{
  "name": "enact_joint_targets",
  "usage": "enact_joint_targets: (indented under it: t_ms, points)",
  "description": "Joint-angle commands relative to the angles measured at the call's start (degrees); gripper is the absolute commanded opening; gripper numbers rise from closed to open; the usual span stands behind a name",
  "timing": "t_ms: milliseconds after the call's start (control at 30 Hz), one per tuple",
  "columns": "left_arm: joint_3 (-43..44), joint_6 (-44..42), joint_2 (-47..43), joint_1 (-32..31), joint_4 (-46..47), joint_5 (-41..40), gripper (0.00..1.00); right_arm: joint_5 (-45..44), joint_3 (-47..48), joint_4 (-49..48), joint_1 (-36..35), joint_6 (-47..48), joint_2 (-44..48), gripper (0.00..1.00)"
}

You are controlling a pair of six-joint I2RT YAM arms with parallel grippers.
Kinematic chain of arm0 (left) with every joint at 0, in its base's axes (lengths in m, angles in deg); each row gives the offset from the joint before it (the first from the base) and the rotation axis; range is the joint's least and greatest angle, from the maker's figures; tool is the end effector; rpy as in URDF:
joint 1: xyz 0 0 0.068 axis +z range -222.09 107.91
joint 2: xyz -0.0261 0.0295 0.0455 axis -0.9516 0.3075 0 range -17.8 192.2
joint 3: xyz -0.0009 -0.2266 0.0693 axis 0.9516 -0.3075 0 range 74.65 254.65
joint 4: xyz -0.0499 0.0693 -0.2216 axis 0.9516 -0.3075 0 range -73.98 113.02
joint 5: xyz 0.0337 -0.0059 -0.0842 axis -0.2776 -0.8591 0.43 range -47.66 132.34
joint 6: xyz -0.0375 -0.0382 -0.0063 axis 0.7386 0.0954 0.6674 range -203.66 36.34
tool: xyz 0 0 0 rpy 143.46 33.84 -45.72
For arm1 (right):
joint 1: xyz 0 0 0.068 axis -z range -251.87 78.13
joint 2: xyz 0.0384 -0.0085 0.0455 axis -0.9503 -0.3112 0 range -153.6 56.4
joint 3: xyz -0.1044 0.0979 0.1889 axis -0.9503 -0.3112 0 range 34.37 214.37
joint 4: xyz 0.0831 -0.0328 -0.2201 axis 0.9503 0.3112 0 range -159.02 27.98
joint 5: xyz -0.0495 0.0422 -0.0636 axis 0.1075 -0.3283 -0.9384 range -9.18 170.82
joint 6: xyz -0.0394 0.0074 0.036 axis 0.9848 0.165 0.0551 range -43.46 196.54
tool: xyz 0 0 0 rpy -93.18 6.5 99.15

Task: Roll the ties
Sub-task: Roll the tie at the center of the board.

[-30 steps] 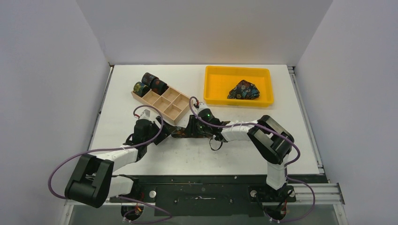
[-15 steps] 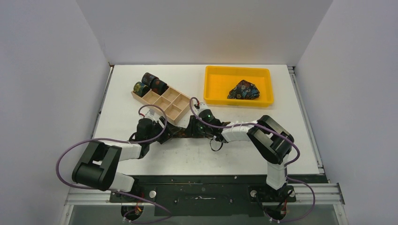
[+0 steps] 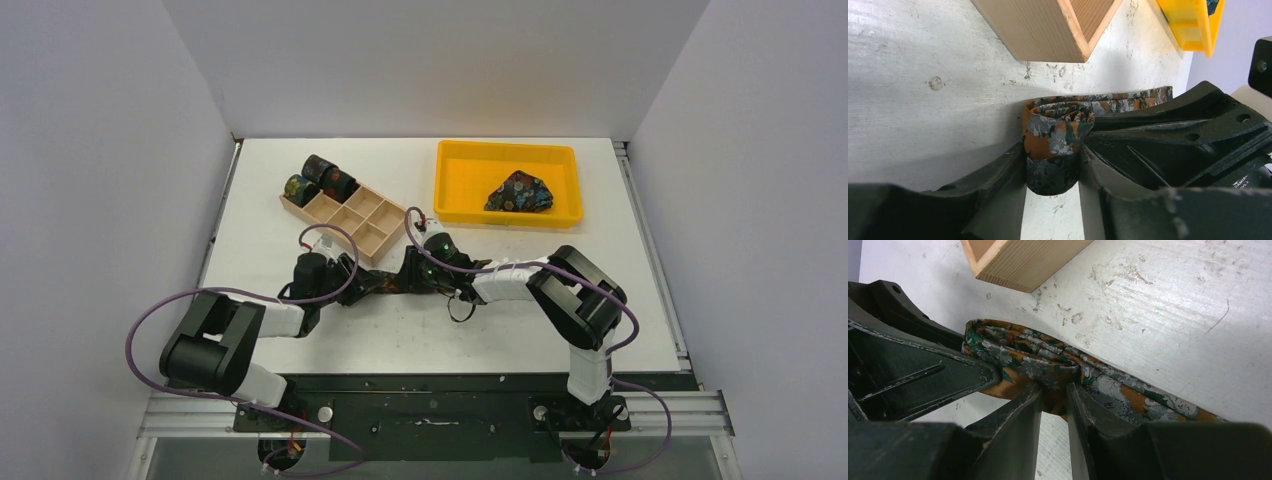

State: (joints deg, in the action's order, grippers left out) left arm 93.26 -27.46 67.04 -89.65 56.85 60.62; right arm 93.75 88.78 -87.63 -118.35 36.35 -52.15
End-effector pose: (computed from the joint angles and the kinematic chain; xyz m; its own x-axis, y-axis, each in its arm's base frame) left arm 0.2196 -0.0812 0.1051 -0.7320 -0.5960 -0.3301 -0.1247 0.5935 -0.7952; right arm 0.2406 0.2649 0.1228 -0.8427 0.0259 -0.5378 -0.3775 0.6838 0.6245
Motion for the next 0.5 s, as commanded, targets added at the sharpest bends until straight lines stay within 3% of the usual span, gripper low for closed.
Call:
enact_joint_targets:
  t_ms: [0, 300, 467]
  points:
    - [0.9, -1.4, -0.1, -0.8, 2.5, 1.7, 0.34, 0.0, -0.8, -1.4, 0.4, -0.2, -0.3, 0.26]
    - [5.9, -8.8, -5.0, -4.1, -13.4, -5.8, 0.0, -0.5, -2.1, -1.1, 0.3, -1.1, 3.5, 0.29]
    - [11.2, -14.1, -8.5, -6.5, -27.6, -13.6, 0.0, -3.7, -4.5, 1.5, 0.3, -0.9, 10.2, 0.41]
